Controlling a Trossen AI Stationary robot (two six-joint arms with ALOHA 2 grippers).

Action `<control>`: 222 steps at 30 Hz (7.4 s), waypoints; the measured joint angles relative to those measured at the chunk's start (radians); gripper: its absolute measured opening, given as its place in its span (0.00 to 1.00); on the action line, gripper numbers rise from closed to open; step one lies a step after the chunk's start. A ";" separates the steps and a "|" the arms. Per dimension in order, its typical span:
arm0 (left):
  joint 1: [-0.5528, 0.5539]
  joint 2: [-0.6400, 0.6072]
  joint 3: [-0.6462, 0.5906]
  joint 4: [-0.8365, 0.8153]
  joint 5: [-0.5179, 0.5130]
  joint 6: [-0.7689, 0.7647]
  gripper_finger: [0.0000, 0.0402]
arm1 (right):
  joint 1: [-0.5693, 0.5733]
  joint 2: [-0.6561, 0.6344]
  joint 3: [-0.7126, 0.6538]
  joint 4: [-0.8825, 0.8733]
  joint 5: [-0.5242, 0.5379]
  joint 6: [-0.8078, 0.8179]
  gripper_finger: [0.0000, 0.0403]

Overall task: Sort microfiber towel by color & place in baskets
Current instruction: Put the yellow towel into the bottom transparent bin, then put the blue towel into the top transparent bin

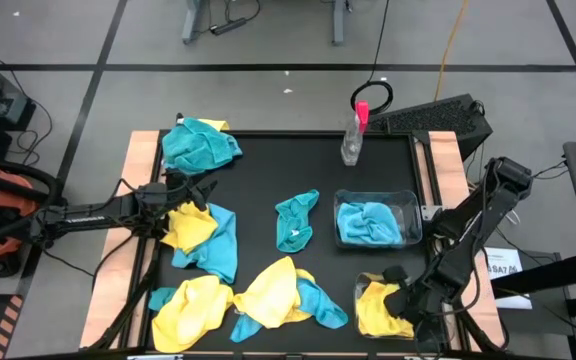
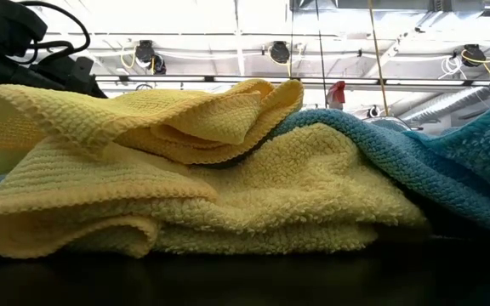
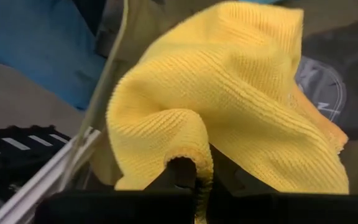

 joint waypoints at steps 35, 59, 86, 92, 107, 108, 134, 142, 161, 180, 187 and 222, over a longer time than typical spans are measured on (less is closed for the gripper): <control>0.000 0.000 -0.002 0.023 -0.004 0.000 0.74 | -0.001 0.228 0.019 -0.055 0.087 0.063 0.33; 0.000 0.000 -0.001 0.058 -0.007 0.000 0.74 | 0.000 0.029 0.106 -0.142 0.149 0.103 0.48; 0.000 0.000 -0.001 0.048 -0.014 -0.002 0.74 | 0.047 -0.118 0.108 -0.209 0.071 0.292 0.48; 0.000 0.000 0.000 0.069 0.004 -0.002 0.74 | 0.072 -0.175 0.108 -0.209 0.015 0.360 0.48; 0.000 0.022 0.000 0.104 0.125 -0.001 0.74 | 0.075 -0.024 0.108 -0.139 0.278 0.090 0.48; 0.000 0.032 -0.002 0.134 0.140 0.003 0.74 | 0.070 0.003 0.108 -0.139 0.278 0.072 0.48; -0.088 0.760 0.195 0.662 0.383 0.265 0.74 | -0.006 0.104 0.259 -0.416 0.231 0.115 0.49; -0.088 1.078 0.403 0.634 0.398 0.338 0.74 | -0.005 0.033 0.361 -0.451 0.318 0.129 0.60; 0.006 1.658 0.937 0.283 0.404 0.446 0.74 | 0.029 0.021 0.371 -0.507 0.382 0.233 0.72; -0.001 1.802 1.120 0.088 0.539 0.543 0.07 | 0.064 0.021 0.370 -0.500 0.496 0.258 0.72; -0.027 1.681 1.120 0.090 0.540 0.575 0.03 | 0.065 0.021 0.369 -0.502 0.495 0.294 0.72; -0.097 1.571 1.211 0.795 0.537 0.766 0.02 | 0.233 0.150 0.369 -0.636 0.621 0.659 0.71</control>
